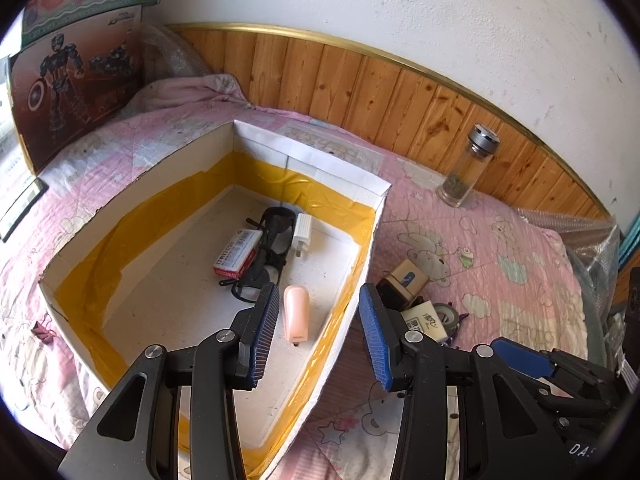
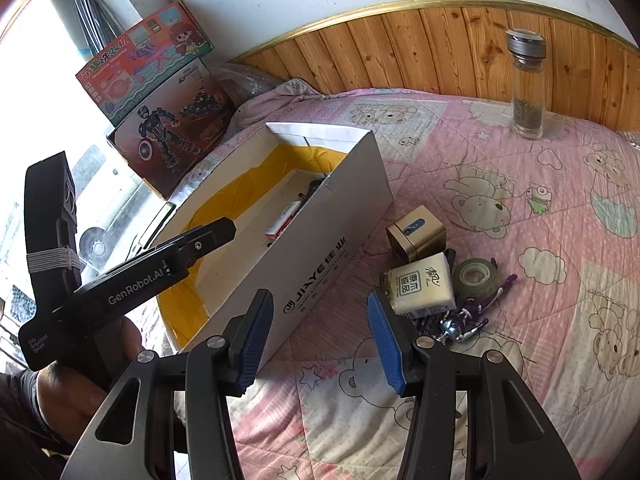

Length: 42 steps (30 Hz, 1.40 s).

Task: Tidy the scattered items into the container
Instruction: 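Withdraw both grippers from the box back toward the item pile, then grasp the tissue pack with the left gripper while the right gripper grasps the tape roll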

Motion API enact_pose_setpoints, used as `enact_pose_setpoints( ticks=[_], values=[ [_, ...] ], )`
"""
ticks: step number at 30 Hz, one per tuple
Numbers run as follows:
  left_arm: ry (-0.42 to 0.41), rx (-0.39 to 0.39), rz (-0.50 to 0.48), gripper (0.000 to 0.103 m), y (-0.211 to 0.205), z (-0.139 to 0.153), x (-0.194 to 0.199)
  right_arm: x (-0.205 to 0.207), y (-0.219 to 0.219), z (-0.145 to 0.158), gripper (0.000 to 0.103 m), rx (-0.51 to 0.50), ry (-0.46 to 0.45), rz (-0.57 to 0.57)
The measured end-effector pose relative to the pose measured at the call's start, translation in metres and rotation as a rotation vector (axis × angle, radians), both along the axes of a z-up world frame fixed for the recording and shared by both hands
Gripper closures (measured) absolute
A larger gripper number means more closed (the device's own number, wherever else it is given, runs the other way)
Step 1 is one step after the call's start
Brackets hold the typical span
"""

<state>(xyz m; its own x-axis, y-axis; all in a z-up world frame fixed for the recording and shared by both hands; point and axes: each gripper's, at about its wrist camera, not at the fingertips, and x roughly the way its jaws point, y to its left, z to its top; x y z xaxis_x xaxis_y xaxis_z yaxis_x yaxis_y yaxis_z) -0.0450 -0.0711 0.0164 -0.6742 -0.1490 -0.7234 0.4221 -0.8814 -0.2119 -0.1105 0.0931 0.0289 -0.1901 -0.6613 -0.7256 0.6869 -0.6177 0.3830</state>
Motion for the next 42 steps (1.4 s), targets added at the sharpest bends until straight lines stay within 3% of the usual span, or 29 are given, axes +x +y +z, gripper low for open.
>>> enact_pose_setpoints(
  ticks=[8,14,21,29,34,38,42],
  values=[
    [-0.036,0.012,-0.09,0.056,0.02,-0.009,-0.01,0.002,0.02,-0.011,0.052,0.116,0.095,-0.086],
    [-0.057,0.006,-0.171,0.056,0.039,-0.015,-0.018,-0.002,0.035,-0.035,0.052,0.153,0.065,-0.142],
    [-0.147,0.063,-0.362,0.056,0.072,-0.046,-0.043,-0.008,0.044,-0.06,0.052,0.168,0.015,-0.195],
    [-0.09,0.008,-0.332,0.055,0.069,-0.065,-0.072,-0.026,0.06,-0.078,0.052,0.176,-0.052,-0.276],
    [-0.088,0.136,-0.35,0.051,0.066,-0.082,-0.088,-0.055,0.056,-0.086,0.052,0.183,-0.069,-0.319],
    [-0.222,0.32,-0.445,0.051,0.077,-0.113,-0.092,-0.078,0.049,-0.093,0.055,0.188,-0.051,-0.341],
    [-0.227,0.264,-0.541,0.051,0.095,-0.102,-0.082,-0.095,0.046,-0.107,0.065,0.252,-0.062,-0.363]
  ],
)
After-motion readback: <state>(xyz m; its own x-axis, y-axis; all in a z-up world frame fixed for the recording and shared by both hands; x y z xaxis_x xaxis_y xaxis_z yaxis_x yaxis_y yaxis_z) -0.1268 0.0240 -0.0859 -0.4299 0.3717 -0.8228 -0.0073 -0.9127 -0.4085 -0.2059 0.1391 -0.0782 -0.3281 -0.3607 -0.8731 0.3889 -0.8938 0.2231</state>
